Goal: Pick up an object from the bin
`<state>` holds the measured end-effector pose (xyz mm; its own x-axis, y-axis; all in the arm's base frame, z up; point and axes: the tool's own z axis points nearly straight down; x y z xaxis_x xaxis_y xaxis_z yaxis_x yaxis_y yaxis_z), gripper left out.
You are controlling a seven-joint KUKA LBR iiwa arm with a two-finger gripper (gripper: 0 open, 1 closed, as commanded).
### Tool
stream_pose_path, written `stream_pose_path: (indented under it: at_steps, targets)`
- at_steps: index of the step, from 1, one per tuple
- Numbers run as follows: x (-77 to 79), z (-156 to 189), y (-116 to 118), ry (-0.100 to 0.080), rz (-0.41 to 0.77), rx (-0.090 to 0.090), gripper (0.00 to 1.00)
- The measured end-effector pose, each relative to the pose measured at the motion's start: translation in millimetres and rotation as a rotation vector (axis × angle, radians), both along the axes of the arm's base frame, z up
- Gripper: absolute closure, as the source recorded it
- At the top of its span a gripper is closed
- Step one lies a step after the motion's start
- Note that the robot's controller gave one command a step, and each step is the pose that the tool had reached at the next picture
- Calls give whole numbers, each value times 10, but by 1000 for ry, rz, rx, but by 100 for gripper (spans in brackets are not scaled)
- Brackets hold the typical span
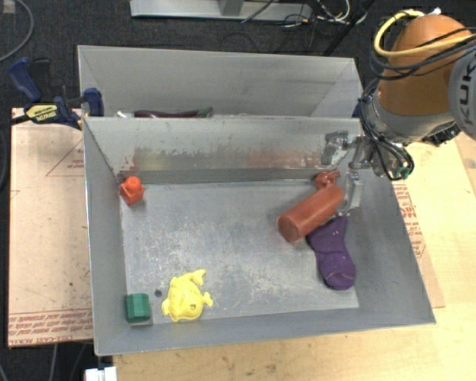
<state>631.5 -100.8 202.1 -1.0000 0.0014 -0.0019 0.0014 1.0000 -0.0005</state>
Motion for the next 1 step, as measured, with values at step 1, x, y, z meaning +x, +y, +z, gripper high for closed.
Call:
stream_pose_path:
  at_steps: [1]
  targets:
    - [-217, -356, -26, -5, 56, 0, 0]
